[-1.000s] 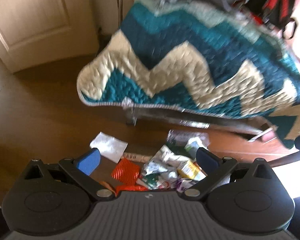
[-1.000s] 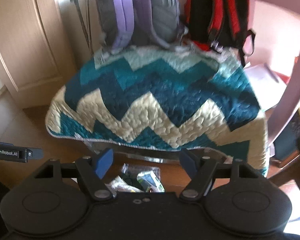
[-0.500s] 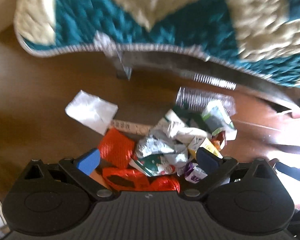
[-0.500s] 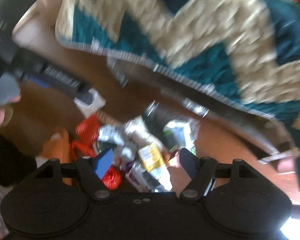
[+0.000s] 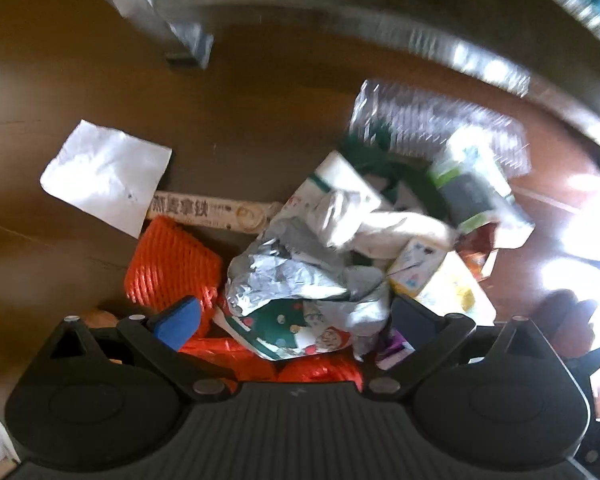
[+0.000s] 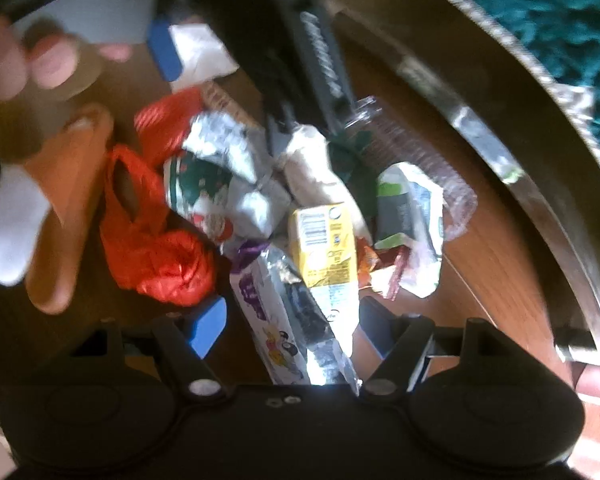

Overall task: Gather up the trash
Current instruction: 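Lower both tools toward the trash pile on the floor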

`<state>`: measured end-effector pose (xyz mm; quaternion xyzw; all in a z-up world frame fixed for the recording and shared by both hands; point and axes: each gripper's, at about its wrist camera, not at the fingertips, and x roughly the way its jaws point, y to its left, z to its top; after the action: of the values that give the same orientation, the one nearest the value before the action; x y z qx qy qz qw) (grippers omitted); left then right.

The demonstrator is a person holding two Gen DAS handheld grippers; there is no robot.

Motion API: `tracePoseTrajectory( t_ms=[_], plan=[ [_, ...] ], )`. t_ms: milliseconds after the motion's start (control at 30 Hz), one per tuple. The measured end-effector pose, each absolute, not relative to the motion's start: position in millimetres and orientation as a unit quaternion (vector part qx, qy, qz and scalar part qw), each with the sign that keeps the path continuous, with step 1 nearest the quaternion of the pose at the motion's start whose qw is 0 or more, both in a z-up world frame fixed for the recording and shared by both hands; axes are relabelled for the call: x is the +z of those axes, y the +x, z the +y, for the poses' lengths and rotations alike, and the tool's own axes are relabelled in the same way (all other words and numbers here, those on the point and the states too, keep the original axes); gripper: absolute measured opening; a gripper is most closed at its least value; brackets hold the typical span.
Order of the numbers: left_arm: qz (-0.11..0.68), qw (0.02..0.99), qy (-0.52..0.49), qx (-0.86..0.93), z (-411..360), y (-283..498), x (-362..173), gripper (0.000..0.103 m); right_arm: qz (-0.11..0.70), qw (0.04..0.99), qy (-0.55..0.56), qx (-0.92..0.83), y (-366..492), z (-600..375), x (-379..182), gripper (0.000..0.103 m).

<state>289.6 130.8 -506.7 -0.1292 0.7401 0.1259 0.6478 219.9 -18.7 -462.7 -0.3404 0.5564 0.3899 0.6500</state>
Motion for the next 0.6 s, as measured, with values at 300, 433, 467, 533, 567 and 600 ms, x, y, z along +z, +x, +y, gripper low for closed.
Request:
tracePoseTrajectory(
  t_ms=[300, 433, 467, 533, 567, 600],
  plan=[
    [0.760, 0.622, -0.149, 0.117, 129, 292, -546, 0.102, 0.548, 0.640, -0.363, 0.398, 226, -16, -499, 0.072],
    [0.763, 0.616, -0.160, 0.116, 126, 292, -558, 0.102, 0.550, 0.635, -0.365, 0.402, 223, -14, -507, 0.070],
    [0.762, 0.616, -0.164, 0.115, 126, 292, -560, 0.101, 0.549, 0.636, -0.365, 0.401, 223, -14, -508, 0.070],
    [0.762, 0.615, -0.169, 0.114, 125, 291, -564, 0.099, 0.554, 0.635, -0.359, 0.401, 225, -15, -510, 0.070],
    [0.762, 0.614, -0.170, 0.114, 125, 291, -565, 0.099, 0.555, 0.634, -0.358, 0.402, 225, -15, -510, 0.070],
    [0.762, 0.615, -0.171, 0.113, 125, 290, -568, 0.097, 0.555, 0.634, -0.359, 0.402, 225, -15, -511, 0.070]
  ],
)
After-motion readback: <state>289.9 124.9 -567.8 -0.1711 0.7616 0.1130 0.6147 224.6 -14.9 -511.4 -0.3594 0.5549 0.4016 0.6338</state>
